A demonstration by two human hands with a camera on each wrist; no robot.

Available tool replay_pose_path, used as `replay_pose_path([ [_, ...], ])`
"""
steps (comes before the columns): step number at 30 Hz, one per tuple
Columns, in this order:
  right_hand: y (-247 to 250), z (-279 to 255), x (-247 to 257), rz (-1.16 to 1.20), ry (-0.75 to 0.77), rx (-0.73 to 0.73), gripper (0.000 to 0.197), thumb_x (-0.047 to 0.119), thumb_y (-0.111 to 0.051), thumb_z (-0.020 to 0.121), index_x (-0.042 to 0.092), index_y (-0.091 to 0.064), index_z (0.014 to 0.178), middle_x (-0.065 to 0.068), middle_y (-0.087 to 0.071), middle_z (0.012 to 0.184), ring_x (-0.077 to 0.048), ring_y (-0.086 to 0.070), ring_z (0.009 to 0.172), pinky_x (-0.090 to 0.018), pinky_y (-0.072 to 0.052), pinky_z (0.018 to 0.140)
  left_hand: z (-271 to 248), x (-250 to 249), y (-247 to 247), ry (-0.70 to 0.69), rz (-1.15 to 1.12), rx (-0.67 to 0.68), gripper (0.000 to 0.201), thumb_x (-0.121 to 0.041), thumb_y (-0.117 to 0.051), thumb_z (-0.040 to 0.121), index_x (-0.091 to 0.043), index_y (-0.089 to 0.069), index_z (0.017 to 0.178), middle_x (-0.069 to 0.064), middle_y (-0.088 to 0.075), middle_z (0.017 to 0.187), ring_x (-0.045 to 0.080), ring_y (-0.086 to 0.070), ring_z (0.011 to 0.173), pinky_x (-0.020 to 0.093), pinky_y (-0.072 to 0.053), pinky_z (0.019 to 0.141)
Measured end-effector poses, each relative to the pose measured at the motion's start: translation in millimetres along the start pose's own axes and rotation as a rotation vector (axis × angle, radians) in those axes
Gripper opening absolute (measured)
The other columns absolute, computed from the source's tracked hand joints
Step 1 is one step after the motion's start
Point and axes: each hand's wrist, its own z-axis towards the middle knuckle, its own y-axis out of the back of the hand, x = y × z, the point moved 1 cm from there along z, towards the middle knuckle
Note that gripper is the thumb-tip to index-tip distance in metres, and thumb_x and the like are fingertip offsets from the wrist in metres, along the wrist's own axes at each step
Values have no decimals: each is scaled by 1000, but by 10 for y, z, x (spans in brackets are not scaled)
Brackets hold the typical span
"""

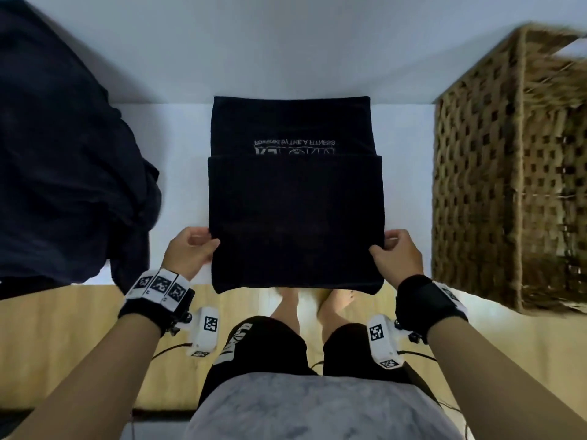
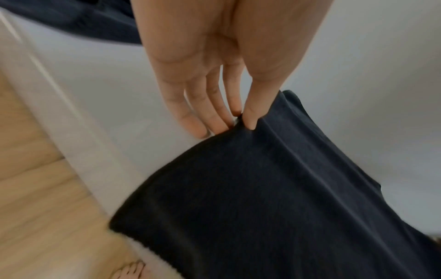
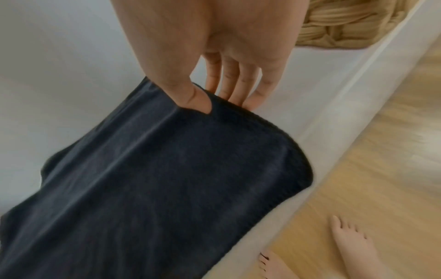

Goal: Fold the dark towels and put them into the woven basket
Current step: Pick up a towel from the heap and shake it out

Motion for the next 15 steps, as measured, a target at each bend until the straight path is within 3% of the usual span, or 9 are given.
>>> replay_pose_path([
  [4, -28, -129, -141, -89, 3, 41, 34, 23, -67, 84, 19, -46, 111, 13, -55, 85, -15, -55, 83, -26, -40, 74, -197, 184, -39, 32, 198, 48, 22, -18, -71, 87, -16, -58, 104, 8, -67, 107, 27, -64, 103, 49, -50, 96],
  [7, 18, -116, -145, -84, 35, 58, 41, 20, -66, 86, 20, -40, 118, 3, -59, 91, -14, -57, 80, -20, -40, 62, -229, 195, -45, 81, 306, 59, 28, -22, -72, 85, -13, -55, 106, 11, -67, 109, 31, -64, 102, 48, -50, 95],
  [9, 73, -70, -104, -37, 76, 51, 41, 16, -63, 88, 25, -37, 119, 4, -59, 88, -9, -57, 79, -17, -39, 58, -228, 158, -30, 137, 144, 25, 30, -19, -72, 85, -11, -52, 106, 15, -66, 110, 30, -66, 98, 45, -54, 90],
  [12, 172, 40, -5, 40, 142, 49, 32, 15, -59, 92, 33, -42, 113, 8, -60, 94, -9, -61, 85, -22, -45, 62, -241, 35, -4, 139, -115, 21, 32, -13, -70, 87, -11, -47, 109, 19, -65, 107, 26, -67, 91, 38, -57, 77],
  [15, 231, 144, 145, 124, 198, 21, 20, 15, -60, 93, 32, -57, 102, 4, -64, 106, -18, -65, 96, -36, -56, 80, -218, -120, 44, 20, -246, -31, 32, -5, -68, 88, -14, -48, 110, 12, -64, 109, 25, -65, 91, 35, -56, 70],
])
